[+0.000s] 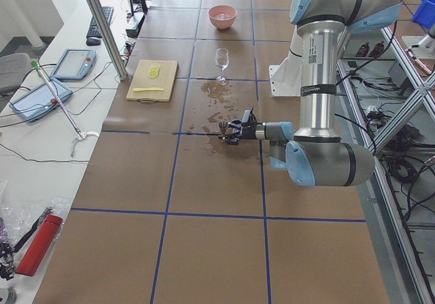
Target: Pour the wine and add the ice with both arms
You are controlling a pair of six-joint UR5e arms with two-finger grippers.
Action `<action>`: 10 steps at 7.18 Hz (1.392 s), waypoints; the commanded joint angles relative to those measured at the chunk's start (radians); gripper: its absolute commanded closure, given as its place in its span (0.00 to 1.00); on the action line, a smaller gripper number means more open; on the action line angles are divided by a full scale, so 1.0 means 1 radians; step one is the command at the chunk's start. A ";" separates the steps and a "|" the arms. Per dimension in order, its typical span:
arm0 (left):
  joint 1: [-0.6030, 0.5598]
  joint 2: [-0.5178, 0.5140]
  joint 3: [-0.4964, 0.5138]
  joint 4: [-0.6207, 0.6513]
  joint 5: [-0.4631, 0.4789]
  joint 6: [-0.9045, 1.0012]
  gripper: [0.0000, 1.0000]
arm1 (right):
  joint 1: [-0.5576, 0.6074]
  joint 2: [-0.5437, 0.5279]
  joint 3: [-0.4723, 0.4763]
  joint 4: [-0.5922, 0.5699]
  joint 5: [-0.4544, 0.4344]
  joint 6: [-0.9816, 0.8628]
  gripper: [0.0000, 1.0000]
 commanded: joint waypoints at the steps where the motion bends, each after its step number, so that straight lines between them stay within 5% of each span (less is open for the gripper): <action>1: -0.002 0.000 -0.023 -0.004 0.032 0.000 0.00 | 0.000 0.000 0.000 -0.002 0.000 0.000 0.00; 7: -0.003 0.002 -0.069 -0.276 0.100 0.268 0.00 | 0.000 0.000 0.000 -0.002 0.000 0.000 0.00; 10: -0.024 0.012 -0.133 -0.364 0.025 0.456 0.00 | 0.000 0.000 -0.003 -0.002 0.000 0.000 0.00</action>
